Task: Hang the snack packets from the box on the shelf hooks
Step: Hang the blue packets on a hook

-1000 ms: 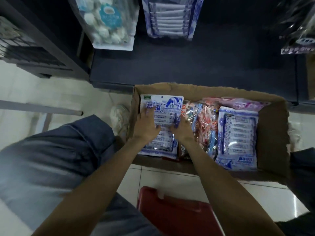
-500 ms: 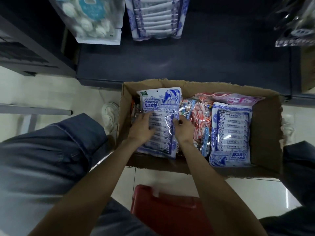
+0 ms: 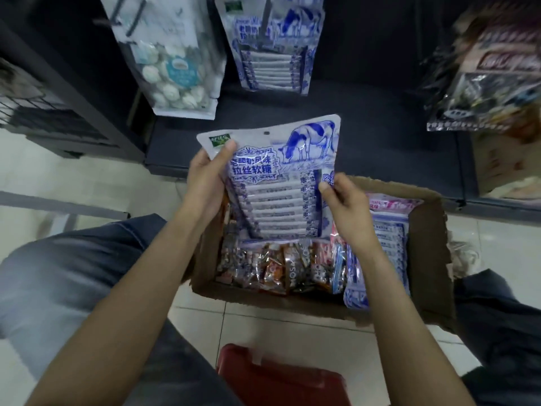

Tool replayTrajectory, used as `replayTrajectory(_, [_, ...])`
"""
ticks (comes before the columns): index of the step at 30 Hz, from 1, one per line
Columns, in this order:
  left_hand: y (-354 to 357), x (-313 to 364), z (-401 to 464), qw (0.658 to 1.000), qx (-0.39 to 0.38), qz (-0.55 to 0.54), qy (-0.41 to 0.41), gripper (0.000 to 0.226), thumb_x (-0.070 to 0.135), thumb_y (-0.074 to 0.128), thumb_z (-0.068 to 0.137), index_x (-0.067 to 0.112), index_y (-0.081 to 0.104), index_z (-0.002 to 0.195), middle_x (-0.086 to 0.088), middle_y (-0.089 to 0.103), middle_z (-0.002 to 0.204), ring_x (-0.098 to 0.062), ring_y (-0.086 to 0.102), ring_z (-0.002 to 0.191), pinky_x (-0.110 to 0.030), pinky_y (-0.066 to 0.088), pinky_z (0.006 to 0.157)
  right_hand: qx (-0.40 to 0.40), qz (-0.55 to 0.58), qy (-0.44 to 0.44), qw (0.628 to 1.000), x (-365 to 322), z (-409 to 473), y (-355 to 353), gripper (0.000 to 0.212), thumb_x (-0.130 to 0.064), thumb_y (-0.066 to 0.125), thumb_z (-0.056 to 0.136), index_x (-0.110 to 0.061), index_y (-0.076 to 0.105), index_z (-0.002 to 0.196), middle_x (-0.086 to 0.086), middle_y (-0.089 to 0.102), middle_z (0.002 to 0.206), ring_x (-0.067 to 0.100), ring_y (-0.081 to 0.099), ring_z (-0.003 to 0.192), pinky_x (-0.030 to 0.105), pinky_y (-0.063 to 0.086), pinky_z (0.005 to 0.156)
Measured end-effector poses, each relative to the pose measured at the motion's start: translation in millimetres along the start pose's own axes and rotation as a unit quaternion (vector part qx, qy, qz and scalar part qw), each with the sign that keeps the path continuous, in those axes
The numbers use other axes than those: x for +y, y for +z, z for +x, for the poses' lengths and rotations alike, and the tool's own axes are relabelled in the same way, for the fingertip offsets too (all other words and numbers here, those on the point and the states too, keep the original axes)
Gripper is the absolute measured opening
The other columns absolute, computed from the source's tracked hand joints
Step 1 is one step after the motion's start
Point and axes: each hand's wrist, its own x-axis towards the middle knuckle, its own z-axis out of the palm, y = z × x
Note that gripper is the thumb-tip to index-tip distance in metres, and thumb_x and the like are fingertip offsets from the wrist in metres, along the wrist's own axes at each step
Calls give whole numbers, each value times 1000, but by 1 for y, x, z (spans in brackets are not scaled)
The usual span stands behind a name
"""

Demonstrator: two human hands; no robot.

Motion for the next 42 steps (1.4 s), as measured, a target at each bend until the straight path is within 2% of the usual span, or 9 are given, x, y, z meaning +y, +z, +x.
replayTrajectory(6, [21, 68, 12, 958, -110, 144, 220, 7, 25, 73, 71, 30, 70, 68, 16, 66, 77, -3, 60, 79, -23, 47, 79, 124, -167, -148, 967, -63, 54, -17, 21, -32, 58, 94, -11, 56, 95, -5, 50, 85, 21, 51, 88, 24, 30, 68])
replayTrajectory(8, [29, 81, 19, 936, -146, 178, 266, 18, 19, 72, 73, 36, 70, 68, 19, 64, 77, 1, 58, 79, -18, 44, 79, 114, -39, -149, 981, -79, 64, -16, 25, -29, 61, 92, -19, 51, 112, -2, 55, 100, 14, 59, 78, 23, 42, 65])
replayTrajectory(11, [28, 81, 41, 936, -144, 191, 258, 17, 22, 72, 72, 38, 70, 67, 20, 63, 76, 1, 57, 79, -18, 44, 79, 47, 202, -115, 971, -88, 77, -8, 41, -14, 61, 92, -27, 40, 125, 0, 58, 106, 14, 68, 73, 24, 54, 63])
replayTrajectory(14, [20, 73, 64, 955, -102, 179, 211, 10, 28, 74, 71, 35, 70, 64, 18, 65, 73, -9, 59, 81, -29, 47, 83, 38, 242, -80, 966, -86, 97, 2, 16, -13, 59, 94, -20, 53, 106, 8, 61, 99, 20, 70, 78, 27, 56, 73])
replayTrajectory(21, [20, 57, 109, 983, 25, 128, 125, 6, 14, 65, 88, 9, 66, 88, 8, 72, 75, -7, 68, 76, -22, 52, 71, 68, 162, -52, 983, -89, 146, 22, 14, -20, 57, 96, -19, 58, 82, 1, 63, 79, 18, 70, 67, 25, 57, 63])
replayTrajectory(33, [22, 52, 148, 966, 98, 183, 155, 25, 31, 64, 90, 23, 60, 67, 1, 61, 71, -14, 57, 73, -30, 46, 68, 102, 117, -12, 988, -100, 181, 32, 16, -28, 58, 94, -25, 58, 79, 3, 67, 82, 17, 71, 62, 38, 60, 66])
replayTrajectory(37, [29, 53, 156, 948, 123, 235, 174, 36, 31, 64, 90, 27, 49, 57, 17, 47, 49, 3, 41, 52, -17, 34, 58, 140, 93, -9, 986, -99, 192, 36, 21, -31, 57, 95, -25, 54, 75, -3, 64, 76, 14, 71, 62, 41, 58, 72])
replayTrajectory(40, [36, 57, 164, 925, 144, 268, 226, 4, 23, 66, 87, 21, 63, 88, 18, 59, 75, 7, 49, 67, -17, 42, 68, 191, 95, -5, 977, -105, 209, 40, 21, -29, 51, 98, -22, 54, 79, -7, 61, 76, 10, 69, 65, 40, 58, 77])
replayTrajectory(42, [37, 58, 171, 915, 128, 302, 234, 37, 14, 65, 87, 15, 55, 123, 6, 60, 115, 1, 53, 100, -15, 43, 90, 201, 126, 7, 971, -110, 220, 41, 20, -30, 44, 101, -17, 58, 94, -8, 60, 87, 9, 69, 74, 33, 57, 78])
